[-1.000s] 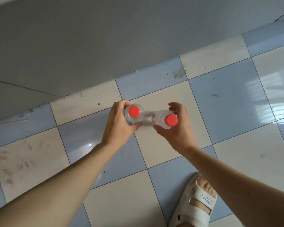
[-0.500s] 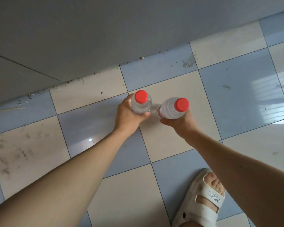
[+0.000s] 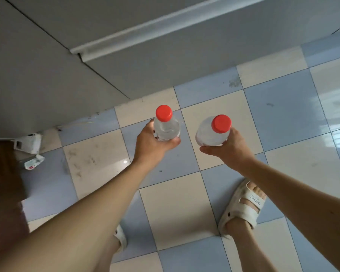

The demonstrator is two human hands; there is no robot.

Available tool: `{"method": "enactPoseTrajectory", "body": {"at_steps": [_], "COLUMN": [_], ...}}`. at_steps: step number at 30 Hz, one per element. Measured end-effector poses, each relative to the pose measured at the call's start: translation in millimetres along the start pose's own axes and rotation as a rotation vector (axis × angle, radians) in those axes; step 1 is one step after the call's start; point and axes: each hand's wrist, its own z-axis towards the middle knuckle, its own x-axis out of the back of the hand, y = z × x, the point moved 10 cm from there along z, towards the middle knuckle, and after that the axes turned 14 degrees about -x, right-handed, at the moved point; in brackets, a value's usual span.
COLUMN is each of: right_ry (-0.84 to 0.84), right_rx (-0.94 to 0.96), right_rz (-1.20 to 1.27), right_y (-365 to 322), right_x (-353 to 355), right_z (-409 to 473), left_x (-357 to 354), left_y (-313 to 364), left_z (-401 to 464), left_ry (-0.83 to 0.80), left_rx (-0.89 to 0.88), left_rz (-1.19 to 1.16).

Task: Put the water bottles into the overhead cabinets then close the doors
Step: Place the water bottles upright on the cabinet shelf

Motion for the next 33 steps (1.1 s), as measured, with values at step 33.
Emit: {"method": "enactPoseTrajectory", "body": {"at_steps": [33], "right_ry": [-0.027], "right_rx": [0.597], "right_rz": [0.174], "right_y": [-645.5], "right_x": [-66.2], "right_z": [-553.1], "left_x": [643.4], "left_y": [494.1], "left_z": [-272.7], "left_ry": [0.518], "left_rx": [-0.555], "left_rz": [-0.061]}}
